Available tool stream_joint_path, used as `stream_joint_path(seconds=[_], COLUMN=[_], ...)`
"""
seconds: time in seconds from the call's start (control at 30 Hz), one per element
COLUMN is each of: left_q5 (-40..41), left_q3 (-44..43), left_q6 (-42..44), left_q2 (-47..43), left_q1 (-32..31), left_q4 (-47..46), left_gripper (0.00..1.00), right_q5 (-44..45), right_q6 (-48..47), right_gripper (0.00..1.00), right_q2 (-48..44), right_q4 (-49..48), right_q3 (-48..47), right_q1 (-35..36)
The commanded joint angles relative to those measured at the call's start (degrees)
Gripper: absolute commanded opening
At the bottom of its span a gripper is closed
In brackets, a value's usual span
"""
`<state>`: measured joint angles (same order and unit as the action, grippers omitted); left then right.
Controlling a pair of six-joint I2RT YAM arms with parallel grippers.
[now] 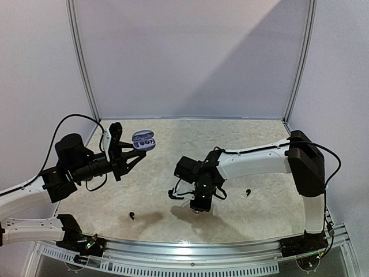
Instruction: Insert the wireless bluetooth earbuds into the charging case
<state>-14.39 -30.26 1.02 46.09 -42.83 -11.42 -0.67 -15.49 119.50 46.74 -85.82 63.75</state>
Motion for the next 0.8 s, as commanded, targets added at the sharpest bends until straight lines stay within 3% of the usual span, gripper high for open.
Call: stream_joint_path(seconds=[0.0,0.2,0.33,0.77], left_q5=[-0.1,-0.2,-0.2,7.4], left_q3=[0.4,1.0,1.4,1.3], left_q6=[0.7,0.2,0.1,1.5], left_q2=[-0.3,0.0,-0.2,1.4], left_q1=[0.9,0.8,0.8,-1.4], left_q4=[0.5,-0.6,-0.9,-5.9], left_gripper=[0.0,0.0,0.0,0.0], right_q5=[9.2,6.8,9.2,28.4], right_q6=[18.4,31.9,37.0,45.0], right_gripper=[0.11,0.1,0.09,0.05], right_q2=[-0.1,-5.7,-9.9,-15.8], right_q4=[9.2,1.3,-2.6,-4.5], right_q3=[0.7,10.7,12.0,-14.8], right_q1=[-2.8,-2.9,-3.0,1.8])
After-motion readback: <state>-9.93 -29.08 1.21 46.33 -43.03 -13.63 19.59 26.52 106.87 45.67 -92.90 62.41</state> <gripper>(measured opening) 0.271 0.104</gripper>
